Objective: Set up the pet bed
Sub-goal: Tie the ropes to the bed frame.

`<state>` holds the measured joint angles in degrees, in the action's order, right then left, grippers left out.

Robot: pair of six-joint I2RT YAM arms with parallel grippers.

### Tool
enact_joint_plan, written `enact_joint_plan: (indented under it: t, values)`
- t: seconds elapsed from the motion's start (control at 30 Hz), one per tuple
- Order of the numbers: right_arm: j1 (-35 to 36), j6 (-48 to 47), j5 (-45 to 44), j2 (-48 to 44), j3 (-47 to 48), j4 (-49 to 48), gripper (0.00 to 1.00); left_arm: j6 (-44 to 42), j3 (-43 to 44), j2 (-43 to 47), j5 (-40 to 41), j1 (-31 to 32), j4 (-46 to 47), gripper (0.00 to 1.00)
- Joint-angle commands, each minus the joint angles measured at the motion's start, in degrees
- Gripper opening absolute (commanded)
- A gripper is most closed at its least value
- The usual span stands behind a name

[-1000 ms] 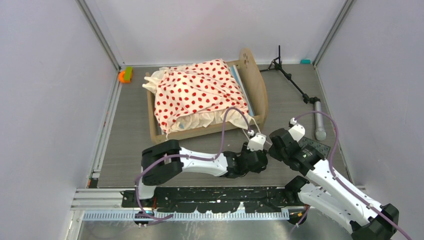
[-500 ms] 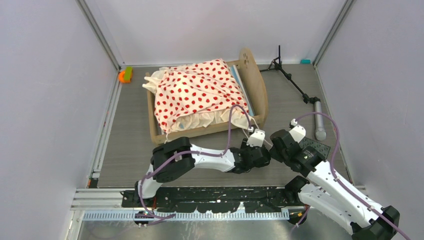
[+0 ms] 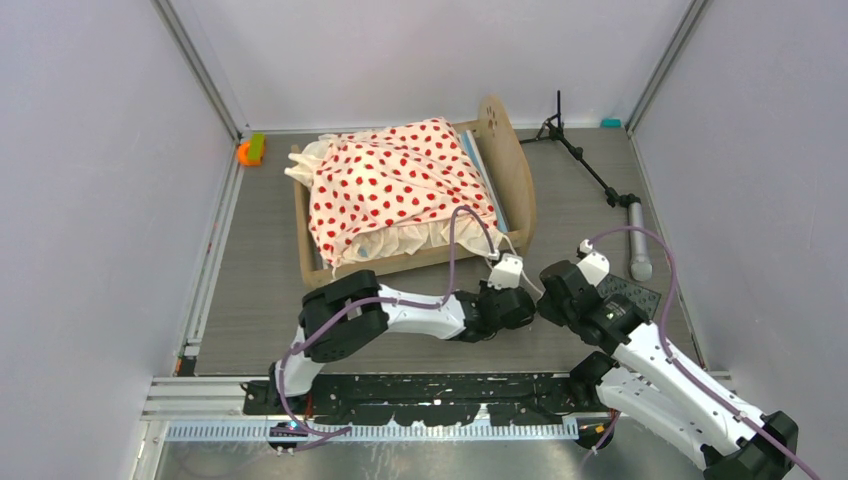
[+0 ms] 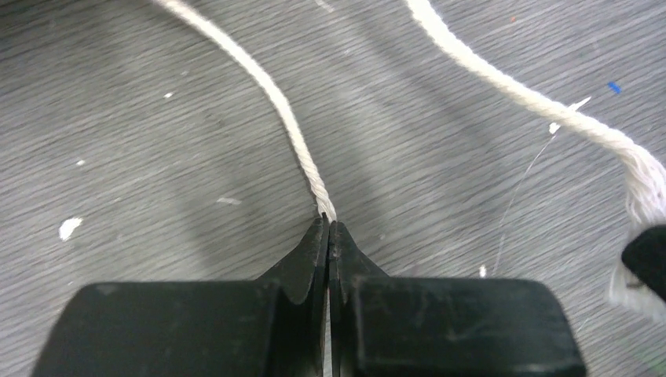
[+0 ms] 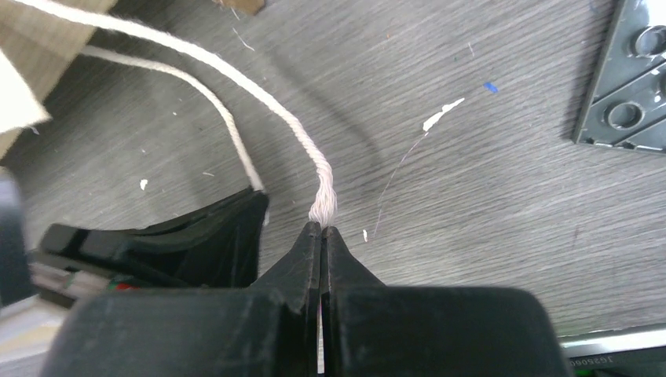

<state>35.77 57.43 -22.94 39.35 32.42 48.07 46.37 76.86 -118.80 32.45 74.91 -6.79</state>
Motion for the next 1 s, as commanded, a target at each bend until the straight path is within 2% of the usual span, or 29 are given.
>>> enact_joint_plan:
  t: [0.0,0.17,0.33,0.43,0.47,0.53,0.57,0.63,0.77,0.97]
  values:
    - [-0.09,0.94,2.76,-0.06,-2.4,-3.43,0.0,1.55,-6.26,6.92,1.81,-0.51,-2.38,0.0]
    - [-0.09,1.73,8.82,4.46,-6.36,-12.57,0.0,1.65,-13.64,18.04,4.26,-1.43,-2.67,0.0]
    - [-0.01,0.89,16.14,14.61,-7.18,-23.68,0.0,1.02,-15.46,23.19,5.15,-1.69,-3.65,0.0]
    - [0.0,0.35,17.27,18.26,-6.15,-25.02,0.0,0.92,-15.48,24.62,5.66,-1.79,-4.35,0.0]
    - [0.0,0.14,17.66,18.59,-6.0,-25.17,0.03,0.92,-15.43,25.01,5.68,-1.88,-4.46,0.0]
    - [0.03,-0.14,18.76,18.35,-6.05,-25.54,0.25,0.92,-15.51,25.57,5.3,-2.02,-4.24,0.0]
    - [0.07,-0.34,18.98,17.62,-6.01,-25.32,0.33,0.92,-15.49,25.75,5.07,-2.12,-4.03,0.0]
    - [0.0,-0.74,17.11,14.86,-5.28,-22.93,0.39,0.76,-15.18,25.99,4.27,-2.29,-3.37,0.0]
    - [-0.09,-2.51,8.58,7.18,-0.17,-11.73,0.49,0.3,-13.28,25.17,2.28,-2.42,-2.03,0.0]
    - [-0.17,-2.93,2.81,-1.87,5.98,-3.0,0.51,2.87,-6.5,18.89,0.56,-2.67,-2.42,0.0]
